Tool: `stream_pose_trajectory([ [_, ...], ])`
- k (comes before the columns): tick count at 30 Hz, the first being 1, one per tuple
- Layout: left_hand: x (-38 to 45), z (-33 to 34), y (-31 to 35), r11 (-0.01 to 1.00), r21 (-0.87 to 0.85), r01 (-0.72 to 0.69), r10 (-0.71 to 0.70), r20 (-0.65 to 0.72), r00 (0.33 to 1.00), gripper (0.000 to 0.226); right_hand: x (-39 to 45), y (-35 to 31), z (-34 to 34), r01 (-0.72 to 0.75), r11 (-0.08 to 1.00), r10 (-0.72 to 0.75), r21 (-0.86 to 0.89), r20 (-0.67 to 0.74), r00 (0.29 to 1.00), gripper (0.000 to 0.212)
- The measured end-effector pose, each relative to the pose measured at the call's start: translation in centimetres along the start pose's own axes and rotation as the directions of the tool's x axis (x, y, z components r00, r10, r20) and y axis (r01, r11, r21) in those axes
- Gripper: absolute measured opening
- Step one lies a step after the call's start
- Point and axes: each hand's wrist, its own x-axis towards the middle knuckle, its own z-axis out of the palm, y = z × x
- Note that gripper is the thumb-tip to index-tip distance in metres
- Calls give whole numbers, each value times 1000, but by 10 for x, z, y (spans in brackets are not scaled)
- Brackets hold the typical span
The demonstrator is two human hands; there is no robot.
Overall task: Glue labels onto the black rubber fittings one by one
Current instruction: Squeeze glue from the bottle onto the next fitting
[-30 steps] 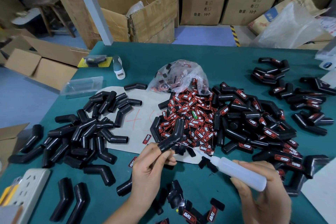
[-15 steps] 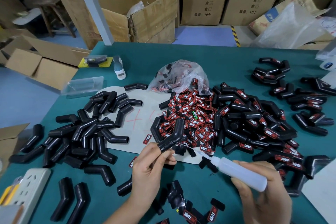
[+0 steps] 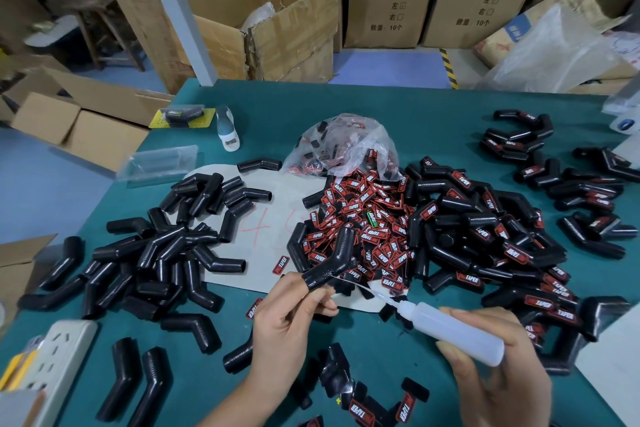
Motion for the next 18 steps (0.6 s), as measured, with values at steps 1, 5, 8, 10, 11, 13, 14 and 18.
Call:
stream_pose_trajectory([
  [1,0,0,0,1000,0,-2,2,2,1000,31,0,0,0,1,1000,-1,-5,3,1000,26],
  [5,-1,0,1,999,-31,11,-11,9,1000,33,-1,0,2,-3,1000,3,9,16,1000,29],
  [8,-1,1,0,999,-33,5,-4,15,1000,34,-2,-1,2,-10,1000,9,26,31,999,30],
  [10,-1,1,1,1000,-28,1,-1,18,1000,33,-3,-1,3,-7,1000,6,30,41,999,30],
  [11,0,1,1,1000,-27,1,-1,19,1000,32,-3,-1,3,-6,999,4,35,41,999,31],
  [13,0,1,1,1000,-18,-4,4,19,1000,30,-2,-1,4,-11,999,10,39,36,999,32],
  [14,0,1,1,1000,-14,-8,8,18,1000,30,-2,-2,4,-13,999,12,36,32,999,32],
  [18,0,1,2,1000,-20,9,-9,22,1000,28,-2,-3,3,-10,1000,9,20,24,1000,32],
])
